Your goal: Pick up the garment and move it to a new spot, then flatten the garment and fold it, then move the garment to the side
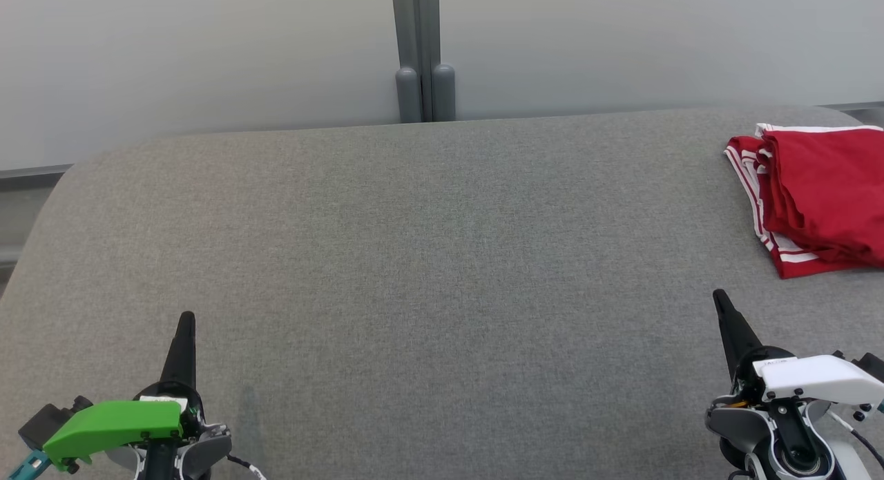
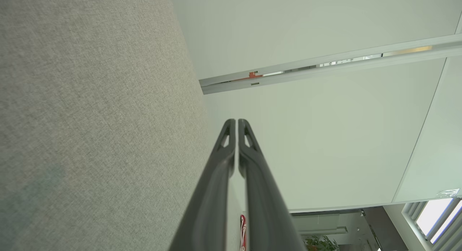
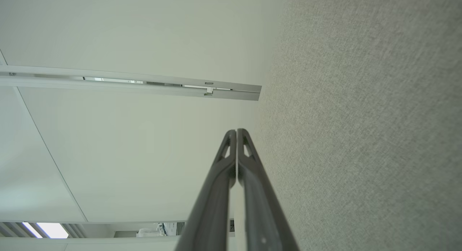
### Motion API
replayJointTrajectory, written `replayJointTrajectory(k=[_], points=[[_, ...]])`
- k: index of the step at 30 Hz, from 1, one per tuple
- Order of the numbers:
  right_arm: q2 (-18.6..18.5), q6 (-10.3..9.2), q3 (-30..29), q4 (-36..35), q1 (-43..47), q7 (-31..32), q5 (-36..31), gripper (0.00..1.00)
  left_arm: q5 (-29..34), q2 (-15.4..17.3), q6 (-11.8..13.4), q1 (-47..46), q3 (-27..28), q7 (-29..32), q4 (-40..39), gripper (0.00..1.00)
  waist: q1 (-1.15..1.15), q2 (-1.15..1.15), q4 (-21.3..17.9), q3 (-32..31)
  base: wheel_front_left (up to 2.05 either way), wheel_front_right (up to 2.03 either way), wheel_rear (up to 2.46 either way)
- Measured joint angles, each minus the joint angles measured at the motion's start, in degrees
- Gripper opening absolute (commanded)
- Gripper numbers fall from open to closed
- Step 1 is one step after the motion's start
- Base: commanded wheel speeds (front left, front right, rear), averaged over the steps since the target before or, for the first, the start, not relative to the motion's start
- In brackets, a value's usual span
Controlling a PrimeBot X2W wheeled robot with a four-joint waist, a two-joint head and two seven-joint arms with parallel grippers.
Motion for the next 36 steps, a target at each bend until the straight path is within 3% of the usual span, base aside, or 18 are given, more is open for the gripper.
replayJointTrajectory(k=[22, 36], points=[[0.2, -0.01, -0.8, 0.8, -1.49, 2.41, 8.08, 0.0, -8.95, 0.02, -0.24, -1.08, 0.56, 2.2, -0.47, 0.0, 0.0, 0.0, -0.07, 0.12, 0.0, 0.0, 0.0], [0.38, -0.01, -1.02, 0.82, -1.63, 2.67, 8.24, 0.0, -9.15, 0.02, -0.24, -1.1, 0.57, 2.22, -0.51, 0.0, 0.0, 0.0, -0.07, 0.12, 0.0, 0.0, 0.0]])
